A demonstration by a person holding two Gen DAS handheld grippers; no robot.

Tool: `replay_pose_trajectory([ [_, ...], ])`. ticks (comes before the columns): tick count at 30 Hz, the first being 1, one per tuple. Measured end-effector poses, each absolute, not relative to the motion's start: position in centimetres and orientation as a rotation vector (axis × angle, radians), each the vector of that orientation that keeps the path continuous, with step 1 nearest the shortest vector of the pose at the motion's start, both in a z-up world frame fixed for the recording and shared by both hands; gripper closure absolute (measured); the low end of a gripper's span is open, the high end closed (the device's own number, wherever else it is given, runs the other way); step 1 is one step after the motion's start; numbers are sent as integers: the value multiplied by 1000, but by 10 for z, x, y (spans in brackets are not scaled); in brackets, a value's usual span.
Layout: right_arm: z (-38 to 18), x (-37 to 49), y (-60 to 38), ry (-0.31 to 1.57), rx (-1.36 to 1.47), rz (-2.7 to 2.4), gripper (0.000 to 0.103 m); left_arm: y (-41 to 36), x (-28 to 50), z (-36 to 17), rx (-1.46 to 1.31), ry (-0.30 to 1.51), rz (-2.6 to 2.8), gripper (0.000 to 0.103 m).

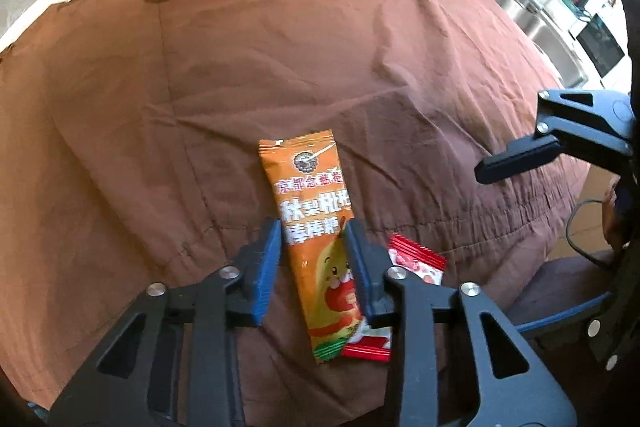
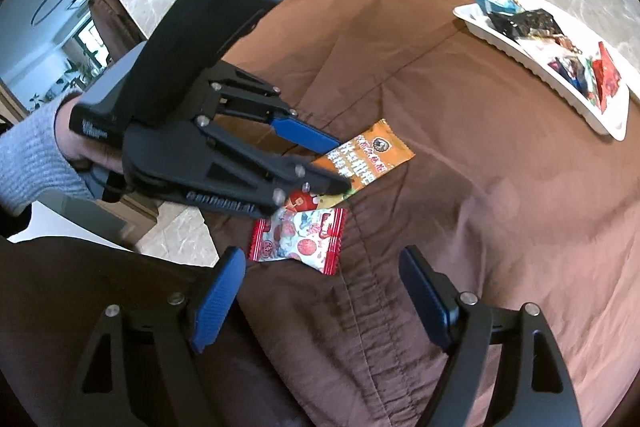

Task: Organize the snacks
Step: 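Move the left tool to the orange bar while the right tool approaches the red-white candy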

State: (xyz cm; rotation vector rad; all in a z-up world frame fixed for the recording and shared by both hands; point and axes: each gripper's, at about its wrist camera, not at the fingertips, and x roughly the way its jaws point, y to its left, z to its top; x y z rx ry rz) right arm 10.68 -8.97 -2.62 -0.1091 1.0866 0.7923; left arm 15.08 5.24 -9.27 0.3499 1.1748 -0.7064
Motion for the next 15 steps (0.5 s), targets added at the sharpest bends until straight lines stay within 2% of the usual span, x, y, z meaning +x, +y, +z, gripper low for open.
replay_pose_trajectory([
  [6,-27,107,-80,1074,-169,806,21,67,159,-91,292,1189,-687,73],
  [15,-33,107,-55,1021,-337,873,21,56,154,-92,343,1181,-694,72],
])
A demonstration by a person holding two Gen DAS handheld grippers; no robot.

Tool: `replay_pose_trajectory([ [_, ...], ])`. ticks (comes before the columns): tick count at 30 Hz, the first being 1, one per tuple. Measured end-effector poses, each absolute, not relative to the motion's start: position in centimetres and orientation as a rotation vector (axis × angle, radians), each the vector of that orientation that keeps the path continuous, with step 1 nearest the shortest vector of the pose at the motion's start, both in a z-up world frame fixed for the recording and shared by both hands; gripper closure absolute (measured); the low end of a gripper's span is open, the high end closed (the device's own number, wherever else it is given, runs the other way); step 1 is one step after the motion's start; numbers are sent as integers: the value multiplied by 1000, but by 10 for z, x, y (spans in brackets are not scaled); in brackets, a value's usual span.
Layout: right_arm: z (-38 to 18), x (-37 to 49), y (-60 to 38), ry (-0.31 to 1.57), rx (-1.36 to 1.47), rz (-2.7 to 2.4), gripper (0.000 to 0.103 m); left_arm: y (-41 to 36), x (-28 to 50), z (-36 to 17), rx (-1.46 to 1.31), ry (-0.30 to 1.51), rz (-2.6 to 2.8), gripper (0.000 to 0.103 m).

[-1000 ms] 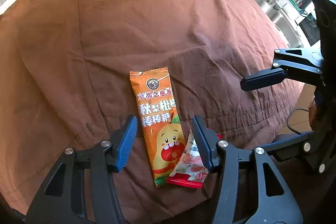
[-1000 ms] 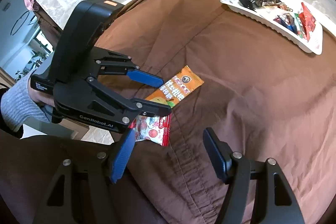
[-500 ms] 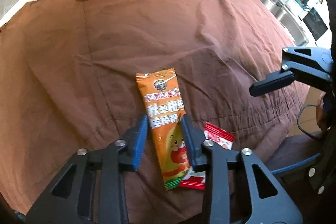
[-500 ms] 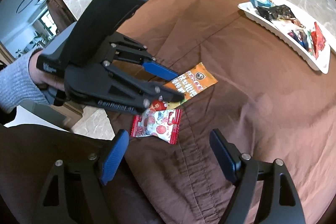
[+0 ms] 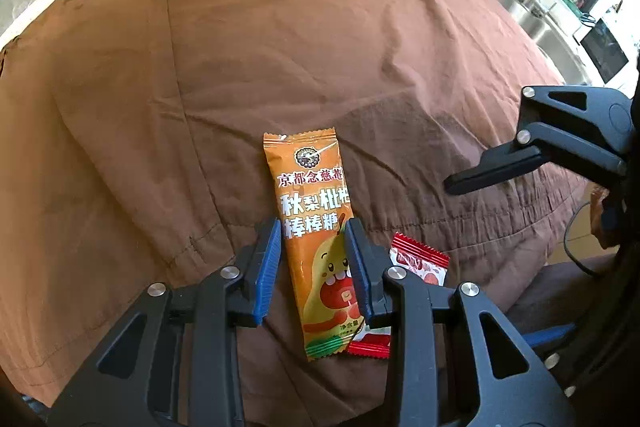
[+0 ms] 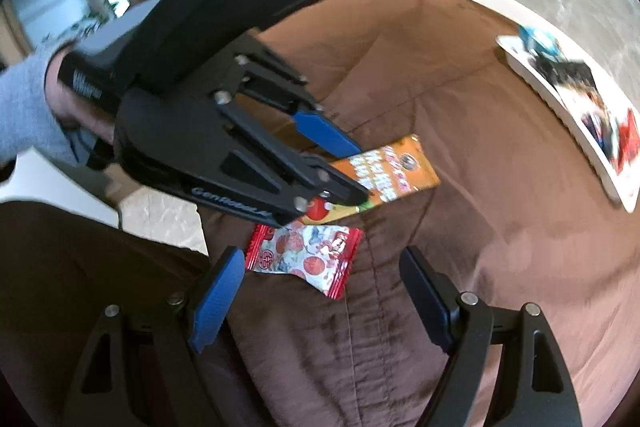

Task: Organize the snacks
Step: 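Move the left tool to the orange bar while the right tool approaches the red-white candy, then grasp the orange bar with the left tool while the right tool grasps the red-white candy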

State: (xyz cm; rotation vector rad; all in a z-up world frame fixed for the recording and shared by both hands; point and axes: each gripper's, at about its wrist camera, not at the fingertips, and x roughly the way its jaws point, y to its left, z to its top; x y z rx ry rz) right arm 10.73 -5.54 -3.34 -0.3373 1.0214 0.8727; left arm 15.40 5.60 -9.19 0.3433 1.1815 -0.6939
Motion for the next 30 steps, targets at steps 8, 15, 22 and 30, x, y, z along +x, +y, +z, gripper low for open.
replay_pose_trajectory([
  [8,-47,105,-36,971,-549,943,21,58,158,-93,341,1186,-731,72],
  [15,-58,104,-25,948,-657,1021,30,64,156,-92,322,1180,-732,72],
  [22,-58,107,-30,977,-613,1051,47,67,154,-91,308,1178,-733,72],
  [30,-54,118,-59,1032,-493,962,54,66,155,-91,317,1178,-727,72],
])
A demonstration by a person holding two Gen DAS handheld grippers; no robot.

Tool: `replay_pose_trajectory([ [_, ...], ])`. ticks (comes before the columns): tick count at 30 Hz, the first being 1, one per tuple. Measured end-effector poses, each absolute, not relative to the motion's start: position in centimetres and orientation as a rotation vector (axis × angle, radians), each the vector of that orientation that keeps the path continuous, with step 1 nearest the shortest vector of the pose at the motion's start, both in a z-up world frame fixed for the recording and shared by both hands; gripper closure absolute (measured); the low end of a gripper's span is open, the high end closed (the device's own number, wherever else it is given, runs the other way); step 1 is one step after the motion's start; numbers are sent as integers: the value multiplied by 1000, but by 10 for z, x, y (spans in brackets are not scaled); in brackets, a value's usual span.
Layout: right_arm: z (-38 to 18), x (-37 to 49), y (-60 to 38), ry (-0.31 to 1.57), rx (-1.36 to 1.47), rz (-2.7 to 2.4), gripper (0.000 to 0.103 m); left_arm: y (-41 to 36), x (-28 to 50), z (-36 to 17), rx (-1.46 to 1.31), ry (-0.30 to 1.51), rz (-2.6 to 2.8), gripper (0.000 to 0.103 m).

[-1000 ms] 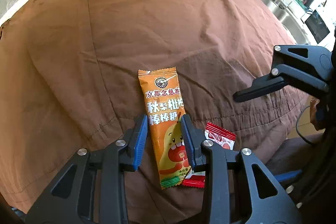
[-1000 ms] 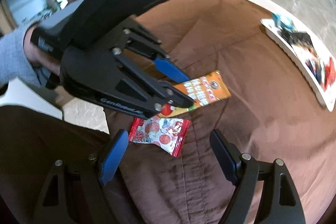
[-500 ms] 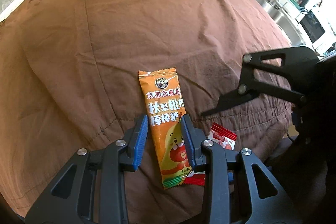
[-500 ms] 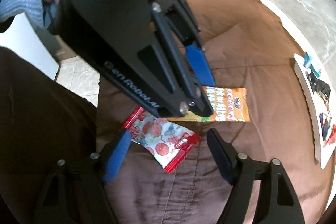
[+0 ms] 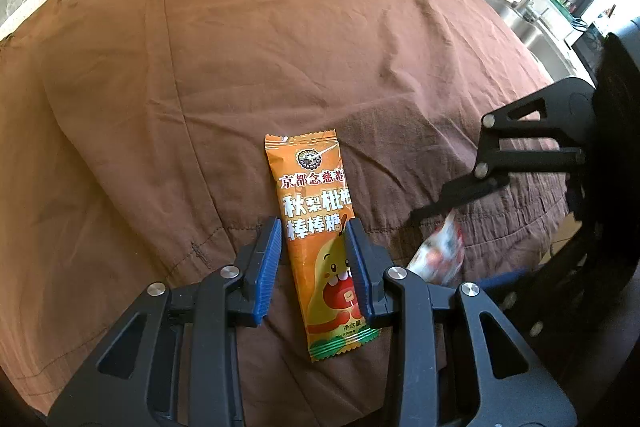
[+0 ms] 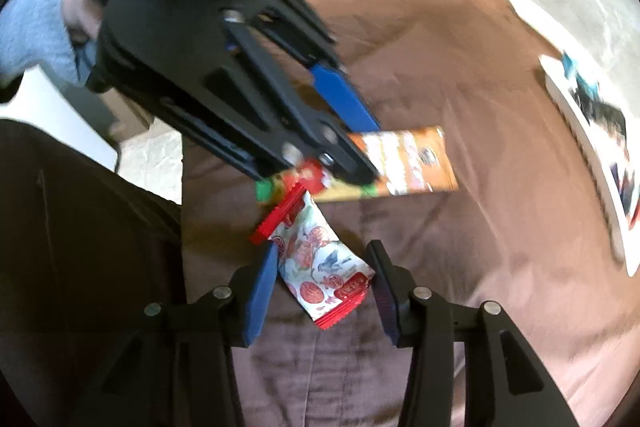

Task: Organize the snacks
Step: 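Grasp the orange bar with the left tool while the right tool grasps the red-white candy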

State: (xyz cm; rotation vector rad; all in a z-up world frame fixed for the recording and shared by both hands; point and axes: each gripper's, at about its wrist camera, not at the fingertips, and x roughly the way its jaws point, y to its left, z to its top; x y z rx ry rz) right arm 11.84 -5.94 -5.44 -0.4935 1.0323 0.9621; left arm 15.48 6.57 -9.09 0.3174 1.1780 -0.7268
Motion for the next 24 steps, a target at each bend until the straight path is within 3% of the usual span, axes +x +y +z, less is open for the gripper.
replay_pose_trajectory([
  [7,-51,120,-85,1048,-448,888,54,62,155,-91,311,1183,-715,70],
  [14,-51,114,-90,1041,-469,887,51,51,151,-92,329,1190,-733,49],
  [24,-59,101,-84,1066,-530,883,48,44,145,-95,366,1157,-705,47],
])
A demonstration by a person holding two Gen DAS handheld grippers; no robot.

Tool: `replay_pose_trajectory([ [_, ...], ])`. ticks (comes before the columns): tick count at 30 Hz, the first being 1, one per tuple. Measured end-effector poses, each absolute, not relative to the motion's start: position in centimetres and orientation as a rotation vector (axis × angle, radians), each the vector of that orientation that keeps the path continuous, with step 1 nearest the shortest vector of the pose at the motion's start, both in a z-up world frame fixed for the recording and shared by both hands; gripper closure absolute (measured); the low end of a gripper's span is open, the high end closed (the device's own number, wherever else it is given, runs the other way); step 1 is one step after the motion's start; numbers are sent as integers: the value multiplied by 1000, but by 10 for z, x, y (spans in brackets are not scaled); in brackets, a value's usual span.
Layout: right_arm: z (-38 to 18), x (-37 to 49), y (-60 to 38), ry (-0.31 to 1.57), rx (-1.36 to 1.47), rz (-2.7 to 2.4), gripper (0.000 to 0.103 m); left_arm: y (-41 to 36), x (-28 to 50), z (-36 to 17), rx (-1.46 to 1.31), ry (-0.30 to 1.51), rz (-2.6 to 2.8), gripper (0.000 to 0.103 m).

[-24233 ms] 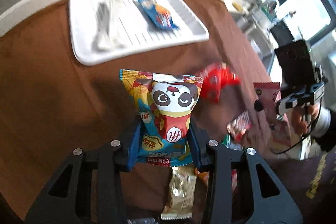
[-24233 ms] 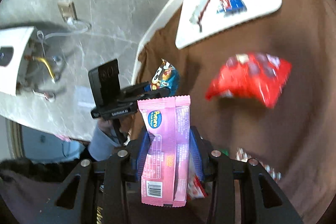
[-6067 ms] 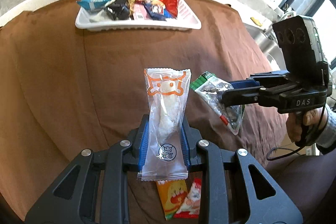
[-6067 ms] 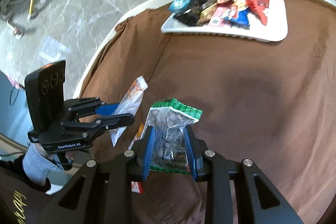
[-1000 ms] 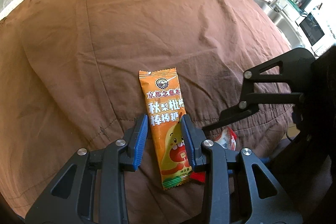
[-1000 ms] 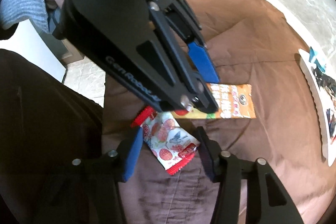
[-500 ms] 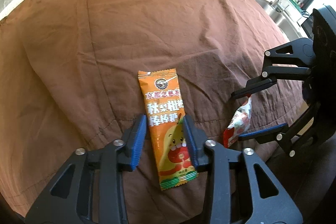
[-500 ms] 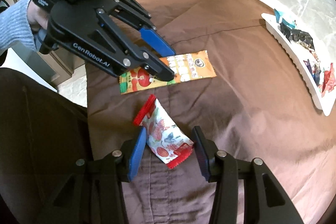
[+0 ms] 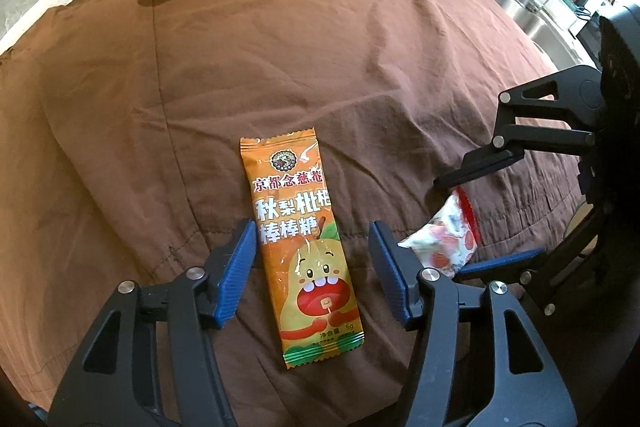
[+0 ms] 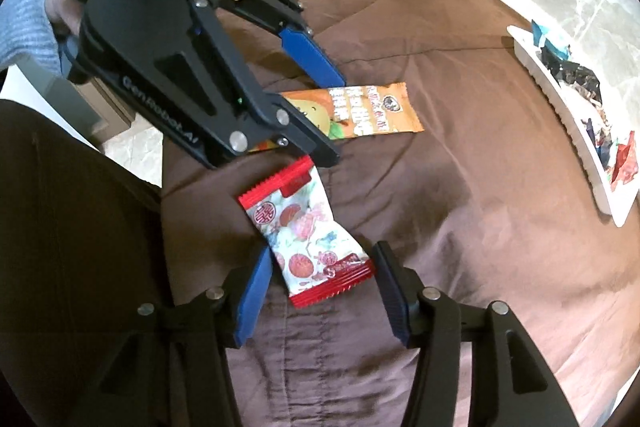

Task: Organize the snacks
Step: 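Grasp the orange bar with the left tool while the right tool grasps the red-white candy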

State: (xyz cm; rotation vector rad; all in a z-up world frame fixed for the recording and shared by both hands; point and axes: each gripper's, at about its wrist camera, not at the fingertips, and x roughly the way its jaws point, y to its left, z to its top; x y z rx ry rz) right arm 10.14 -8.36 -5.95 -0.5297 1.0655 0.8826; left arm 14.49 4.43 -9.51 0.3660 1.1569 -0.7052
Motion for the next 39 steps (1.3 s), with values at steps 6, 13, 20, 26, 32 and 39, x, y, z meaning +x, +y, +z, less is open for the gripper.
replay_pose_trajectory([
  [6,-59,102,-88,1064,-508,866,47,43,140,-97,399,1121,-696,47],
  [13,-61,114,-77,1028,-572,868,47,44,141,-97,381,1126,-690,47],
  [20,-57,95,-66,956,-694,889,52,44,140,-96,390,1119,-682,47],
  [26,-57,91,-67,968,-656,902,66,44,137,-96,394,1106,-669,57],
  [32,-50,103,-80,1001,-528,890,66,54,146,-93,355,1120,-653,75],
  [39,-46,119,-96,1048,-368,866,66,52,152,-88,336,1119,-681,80],
])
